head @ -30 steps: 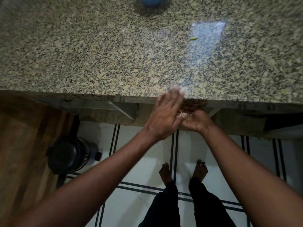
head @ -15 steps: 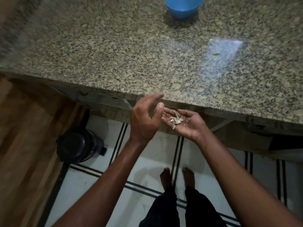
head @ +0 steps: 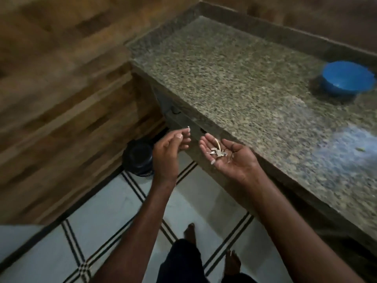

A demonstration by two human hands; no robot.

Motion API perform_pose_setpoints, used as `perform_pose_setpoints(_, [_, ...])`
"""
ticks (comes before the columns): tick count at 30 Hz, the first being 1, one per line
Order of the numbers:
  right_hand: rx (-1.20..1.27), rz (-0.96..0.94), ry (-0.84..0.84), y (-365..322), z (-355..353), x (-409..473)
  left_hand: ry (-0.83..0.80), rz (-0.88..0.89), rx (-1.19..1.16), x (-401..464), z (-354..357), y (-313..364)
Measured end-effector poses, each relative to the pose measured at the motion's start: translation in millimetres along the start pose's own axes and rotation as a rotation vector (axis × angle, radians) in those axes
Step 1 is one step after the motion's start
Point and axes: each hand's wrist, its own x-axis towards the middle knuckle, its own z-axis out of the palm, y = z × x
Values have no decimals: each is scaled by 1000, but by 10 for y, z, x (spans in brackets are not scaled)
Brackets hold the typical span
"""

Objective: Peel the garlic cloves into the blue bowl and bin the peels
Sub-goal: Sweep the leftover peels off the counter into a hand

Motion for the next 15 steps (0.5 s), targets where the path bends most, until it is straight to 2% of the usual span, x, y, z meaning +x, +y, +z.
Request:
perform_pose_setpoints(8, [-199, 161, 64, 802, 839, 1273, 250, -100, -100, 624, -1337, -345])
perform_pose_setpoints(15, [-258, 235, 133, 1673, 1568, 2755, 294, -216, -168, 1739, -2604, -744])
